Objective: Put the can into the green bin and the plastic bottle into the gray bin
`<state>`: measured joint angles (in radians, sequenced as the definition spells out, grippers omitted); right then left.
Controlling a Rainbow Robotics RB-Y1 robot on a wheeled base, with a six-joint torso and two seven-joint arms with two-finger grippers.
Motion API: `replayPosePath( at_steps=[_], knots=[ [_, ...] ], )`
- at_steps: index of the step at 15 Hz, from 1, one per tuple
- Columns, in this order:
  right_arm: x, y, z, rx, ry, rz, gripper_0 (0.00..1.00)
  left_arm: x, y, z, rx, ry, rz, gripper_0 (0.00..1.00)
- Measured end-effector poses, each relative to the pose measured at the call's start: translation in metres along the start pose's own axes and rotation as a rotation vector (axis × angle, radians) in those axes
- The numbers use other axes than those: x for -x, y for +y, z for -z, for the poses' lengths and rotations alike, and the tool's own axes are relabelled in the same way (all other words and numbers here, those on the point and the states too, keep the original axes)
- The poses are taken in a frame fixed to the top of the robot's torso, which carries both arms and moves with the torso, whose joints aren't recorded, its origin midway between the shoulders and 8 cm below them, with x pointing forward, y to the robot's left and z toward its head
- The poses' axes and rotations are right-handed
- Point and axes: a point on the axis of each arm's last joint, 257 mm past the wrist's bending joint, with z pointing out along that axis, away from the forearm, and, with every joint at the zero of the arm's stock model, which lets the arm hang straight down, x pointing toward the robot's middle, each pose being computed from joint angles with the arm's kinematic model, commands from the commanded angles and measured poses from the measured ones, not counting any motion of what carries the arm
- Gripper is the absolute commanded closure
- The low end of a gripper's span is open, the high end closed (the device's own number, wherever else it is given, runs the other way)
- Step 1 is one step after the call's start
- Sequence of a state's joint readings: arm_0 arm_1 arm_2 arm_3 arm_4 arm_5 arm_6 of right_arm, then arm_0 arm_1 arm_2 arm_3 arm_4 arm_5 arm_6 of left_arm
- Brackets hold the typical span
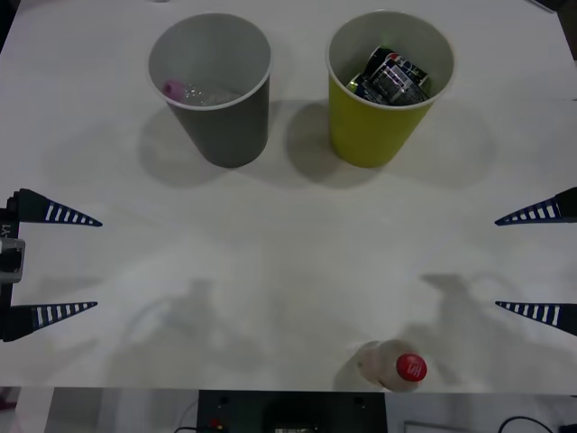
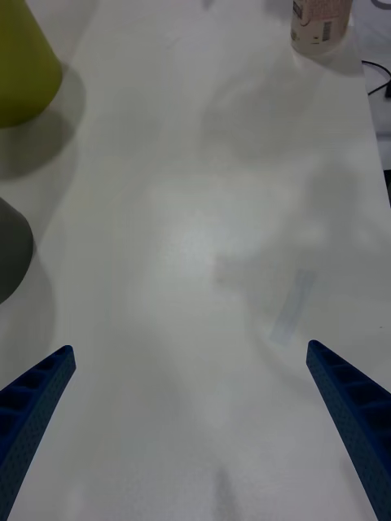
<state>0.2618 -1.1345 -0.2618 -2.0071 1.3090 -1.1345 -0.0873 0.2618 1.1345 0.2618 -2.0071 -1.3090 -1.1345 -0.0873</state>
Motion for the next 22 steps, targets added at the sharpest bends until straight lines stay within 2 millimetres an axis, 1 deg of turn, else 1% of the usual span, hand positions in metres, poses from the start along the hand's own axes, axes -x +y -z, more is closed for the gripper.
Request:
replayPosePath(
  at_steps=[3,6,9,12,18,22],
  knots=[
    [0.0,0.003,-0.003,0.003,-0.013,-0.017,0.0,0.0,0.0,0.0,0.0,0.0,0.0,0.02],
    [0.001,0.002,-0.002,0.004,-0.017,-0.014,0.0,0.0,0.0,0.0,0.0,0.0,0.0,0.02],
    [-0.005,0.003,0.001,0.023,-0.012,0.044,0.0,0.0,0.0,0.0,0.0,0.0,0.0,0.02],
    [-0.016,0.009,0.004,0.093,-0.046,0.097,0.0,0.0,0.0,0.0,0.0,0.0,0.0,0.02],
    [-0.035,0.025,-0.009,0.211,-0.178,0.131,0.0,0.0,0.0,0.0,0.0,0.0,0.0,0.02],
    [-0.04,0.039,-0.024,0.253,-0.246,0.181,0.0,0.0,0.0,0.0,0.0,0.0,0.0,0.02]
  ],
)
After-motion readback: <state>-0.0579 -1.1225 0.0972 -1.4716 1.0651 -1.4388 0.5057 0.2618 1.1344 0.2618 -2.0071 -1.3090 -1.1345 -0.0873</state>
